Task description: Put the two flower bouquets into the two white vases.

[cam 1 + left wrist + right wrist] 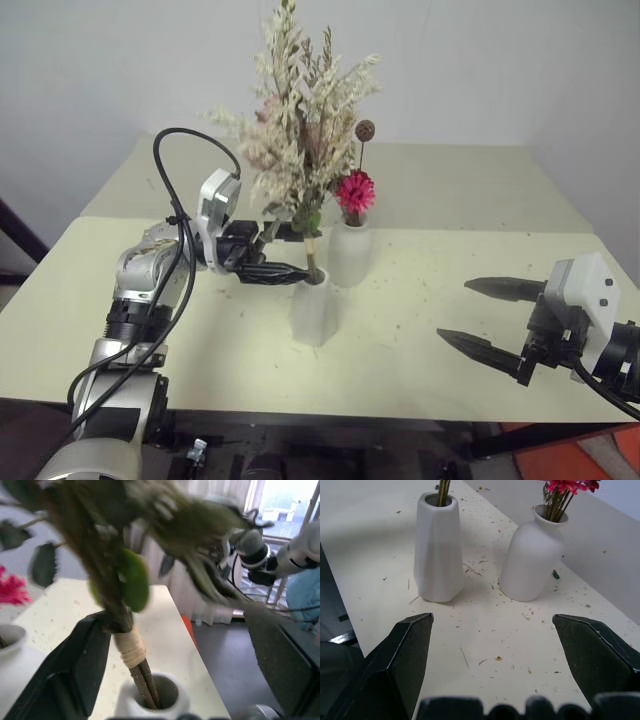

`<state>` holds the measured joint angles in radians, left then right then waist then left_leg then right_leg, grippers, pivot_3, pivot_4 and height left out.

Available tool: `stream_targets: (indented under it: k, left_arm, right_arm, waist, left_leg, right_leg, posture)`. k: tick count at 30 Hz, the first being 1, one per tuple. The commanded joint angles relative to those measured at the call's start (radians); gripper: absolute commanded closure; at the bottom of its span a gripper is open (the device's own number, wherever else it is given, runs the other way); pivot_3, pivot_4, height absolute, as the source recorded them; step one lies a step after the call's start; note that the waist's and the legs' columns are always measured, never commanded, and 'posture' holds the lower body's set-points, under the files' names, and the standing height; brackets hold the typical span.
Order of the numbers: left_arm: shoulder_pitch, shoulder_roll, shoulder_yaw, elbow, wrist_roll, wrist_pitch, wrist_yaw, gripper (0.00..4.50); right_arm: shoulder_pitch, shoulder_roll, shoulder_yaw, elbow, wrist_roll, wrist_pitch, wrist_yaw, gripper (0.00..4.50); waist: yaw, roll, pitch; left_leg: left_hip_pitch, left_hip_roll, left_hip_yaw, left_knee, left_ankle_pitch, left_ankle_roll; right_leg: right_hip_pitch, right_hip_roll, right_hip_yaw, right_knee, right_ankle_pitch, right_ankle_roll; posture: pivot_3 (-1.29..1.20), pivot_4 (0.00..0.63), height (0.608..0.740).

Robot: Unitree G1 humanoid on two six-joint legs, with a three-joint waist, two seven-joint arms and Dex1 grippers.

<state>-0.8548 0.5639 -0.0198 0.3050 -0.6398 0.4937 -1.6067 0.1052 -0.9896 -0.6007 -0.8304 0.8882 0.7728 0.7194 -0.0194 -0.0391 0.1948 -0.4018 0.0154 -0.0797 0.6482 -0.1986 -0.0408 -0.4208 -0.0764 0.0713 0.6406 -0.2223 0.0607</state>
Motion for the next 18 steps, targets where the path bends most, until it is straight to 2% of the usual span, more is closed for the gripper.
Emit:
stream_targets:
  k: [1, 5, 8, 13, 18]
  left_arm:
    - [-0.005, 0.02, -0.016, -0.041, -0.005, -0.045, -0.008, 0.03]
    - [-0.018, 0.032, -0.017, -0.032, 0.028, -0.025, -0.005, 0.03]
    - [-0.019, 0.079, -0.012, -0.03, 0.025, -0.013, -0.008, 0.03]
    - [0.012, 0.195, -0.011, -0.051, -0.042, -0.027, -0.008, 0.03]
    - [0.0, 0.254, 0.066, -0.052, -0.103, 0.012, -0.008, 0.03]
  right_arm:
    - [-0.005, 0.001, -0.026, -0.003, 0.007, -0.019, 0.002, 0.0]
    - [-0.008, 0.0, -0.02, -0.003, 0.0, -0.02, -0.003, 0.0]
    - [-0.003, -0.001, -0.029, -0.007, 0.003, -0.015, -0.005, 0.0]
    - [0.018, -0.004, -0.063, -0.006, 0.014, -0.009, 0.011, 0.0]
    - [0.02, -0.009, -0.078, 0.016, 0.015, -0.014, 0.032, 0.0]
  waist:
    - [0.001, 0.0, 0.0]
    - [0.001, 0.0, 0.0]
    - [-0.003, 0.0, 0.0]
    - [-0.009, 0.0, 0.0]
    - [-0.006, 0.0, 0.0]
  left_leg:
    - [0.0, 0.0, 0.0, 0.0, 0.0, 0.0]
    - [0.0, 0.0, 0.0, 0.0, 0.0, 0.0]
    - [0.0, 0.0, 0.0, 0.0, 0.0, 0.0]
    - [0.0, 0.0, 0.0, 0.0, 0.0, 0.0]
    - [0.0, 0.0, 0.0, 0.0, 0.0, 0.0]
  right_leg:
    - [0.0, 0.0, 0.0, 0.0, 0.0, 0.0]
    - [0.0, 0.0, 0.0, 0.0, 0.0, 0.0]
    - [0.0, 0.0, 0.0, 0.0, 0.0, 0.0]
    - [0.0, 0.0, 0.0, 0.0, 0.0, 0.0]
    - [0.0, 0.0, 0.0, 0.0, 0.0, 0.0]
  posture:
    - [0.0, 0.15, 0.74]
    - [0.0, 0.15, 0.74]
    - [0.0, 0.15, 0.74]
    - [0.0, 0.15, 0.74]
    - [0.0, 0.15, 0.74]
